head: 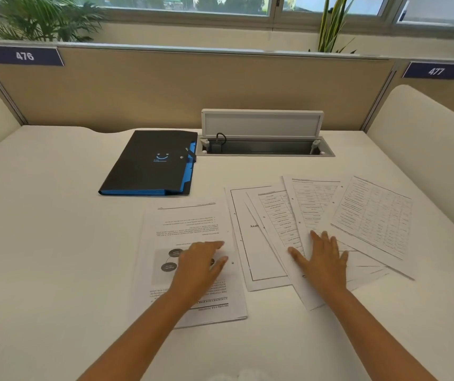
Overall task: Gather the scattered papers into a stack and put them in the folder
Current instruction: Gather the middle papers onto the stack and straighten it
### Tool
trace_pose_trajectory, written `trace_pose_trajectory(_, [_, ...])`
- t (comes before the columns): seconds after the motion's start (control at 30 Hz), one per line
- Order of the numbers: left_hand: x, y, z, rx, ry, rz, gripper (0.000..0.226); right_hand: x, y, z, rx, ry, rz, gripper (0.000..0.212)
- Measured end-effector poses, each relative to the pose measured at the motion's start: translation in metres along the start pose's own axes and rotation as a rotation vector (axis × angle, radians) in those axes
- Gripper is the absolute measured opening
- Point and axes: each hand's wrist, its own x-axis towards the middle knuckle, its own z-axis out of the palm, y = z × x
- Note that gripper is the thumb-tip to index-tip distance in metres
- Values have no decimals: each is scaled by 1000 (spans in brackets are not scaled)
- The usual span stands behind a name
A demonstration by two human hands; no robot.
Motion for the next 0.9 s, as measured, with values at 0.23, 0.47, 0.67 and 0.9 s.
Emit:
trace_pose_trajectory(0.23, [7,21,20,-98,-173,-42,39,-7,-13,-7,-44,92,-133,76])
trace_pose_trajectory(0.47, [19,48,26,-356,-131,-254,37,-27,-37,8,49,9,-254,70])
trace_pose_trajectory(0.67, [30,60,24,-830,-123,-620,41,-26,-38,1,118,73,-218,34])
trace_pose_trajectory(0.9, [37,70,33,-896,-180,-638,29,-19,-41,-17,367,112,-71,14])
